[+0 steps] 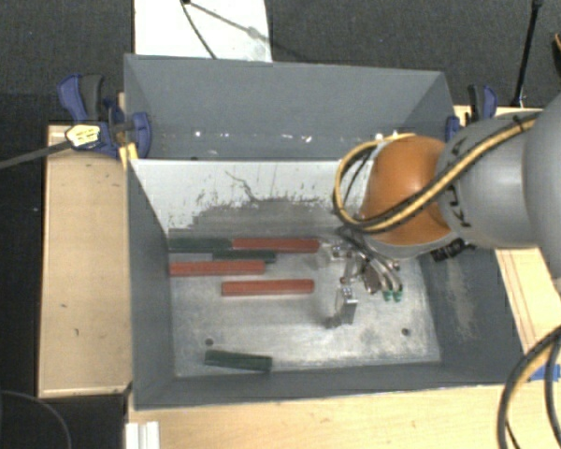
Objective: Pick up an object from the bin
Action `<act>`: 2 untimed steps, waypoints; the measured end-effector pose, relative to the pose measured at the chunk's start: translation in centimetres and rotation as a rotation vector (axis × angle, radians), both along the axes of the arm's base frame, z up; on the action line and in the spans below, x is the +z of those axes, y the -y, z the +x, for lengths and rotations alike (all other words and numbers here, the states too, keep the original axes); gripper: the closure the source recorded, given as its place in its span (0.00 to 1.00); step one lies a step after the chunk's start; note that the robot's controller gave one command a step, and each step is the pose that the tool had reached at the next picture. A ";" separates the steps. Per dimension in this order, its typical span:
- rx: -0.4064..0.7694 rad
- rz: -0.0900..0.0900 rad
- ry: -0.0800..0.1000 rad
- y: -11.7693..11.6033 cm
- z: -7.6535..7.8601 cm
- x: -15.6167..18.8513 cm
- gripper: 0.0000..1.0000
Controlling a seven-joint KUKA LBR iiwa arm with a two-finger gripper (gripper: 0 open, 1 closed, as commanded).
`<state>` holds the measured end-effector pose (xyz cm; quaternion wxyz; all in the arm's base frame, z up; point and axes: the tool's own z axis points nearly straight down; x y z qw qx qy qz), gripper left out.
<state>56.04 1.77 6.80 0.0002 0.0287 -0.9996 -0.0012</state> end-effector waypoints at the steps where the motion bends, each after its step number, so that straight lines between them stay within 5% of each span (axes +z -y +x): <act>1: -0.059 0.001 0.006 -5.2 2.4 0.3 0.00; 2: -0.061 -0.002 0.003 -4.8 2.3 0.2 1.00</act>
Offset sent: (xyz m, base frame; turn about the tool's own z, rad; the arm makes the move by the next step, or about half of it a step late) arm 0.0222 0.0479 0.0020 0.0629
